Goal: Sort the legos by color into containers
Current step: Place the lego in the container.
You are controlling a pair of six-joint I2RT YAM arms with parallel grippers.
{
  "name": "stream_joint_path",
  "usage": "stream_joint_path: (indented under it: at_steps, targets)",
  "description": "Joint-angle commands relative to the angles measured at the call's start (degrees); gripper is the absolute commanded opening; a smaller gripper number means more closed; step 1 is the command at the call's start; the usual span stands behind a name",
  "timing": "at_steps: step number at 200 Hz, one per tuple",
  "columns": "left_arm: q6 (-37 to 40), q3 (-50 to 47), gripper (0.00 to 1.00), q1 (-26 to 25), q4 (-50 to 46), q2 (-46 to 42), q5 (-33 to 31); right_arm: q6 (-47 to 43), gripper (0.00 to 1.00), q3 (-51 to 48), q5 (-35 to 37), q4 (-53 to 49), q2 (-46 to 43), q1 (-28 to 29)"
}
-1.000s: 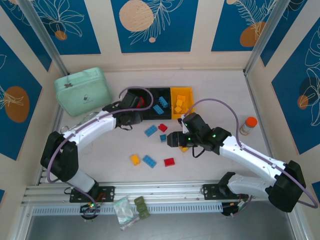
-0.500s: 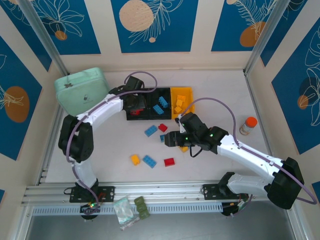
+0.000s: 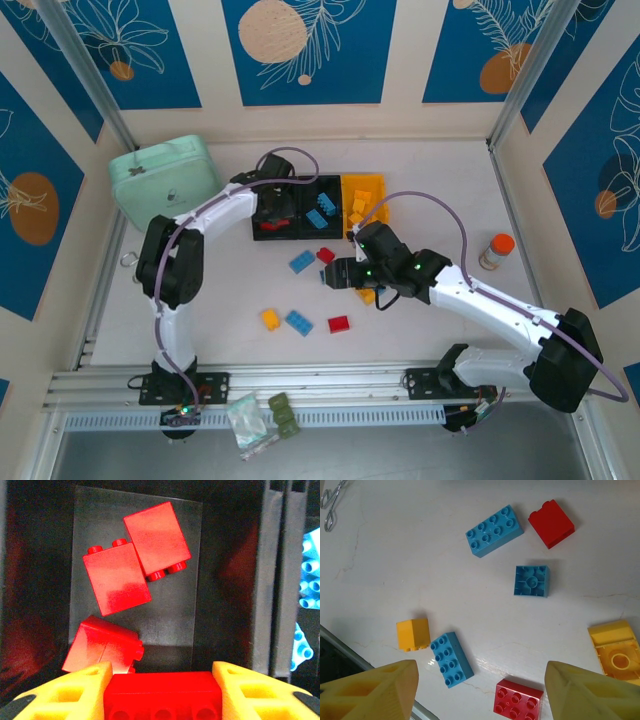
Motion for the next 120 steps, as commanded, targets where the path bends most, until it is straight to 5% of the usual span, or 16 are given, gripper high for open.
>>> stream_joint_path:
  at_steps: [1,72,120]
  targets:
    - [-0.2,1.9,0.37,0.9,-0.6,1.5,0.0,-0.4,0.68,1.2,0.4,0.5,0.1,0.3]
    - [-0.4,3.4,0.58,1.1,-1.0,1.7,0.6,0.0,0.68,0.9,0.3,0.3,-0.2,0.4]
    - [-0.3,1.3,0.59,1.0,-0.6,-1.5,1.0,0.0,0.68,1.0,0.4,0.4,-0.1,0.6]
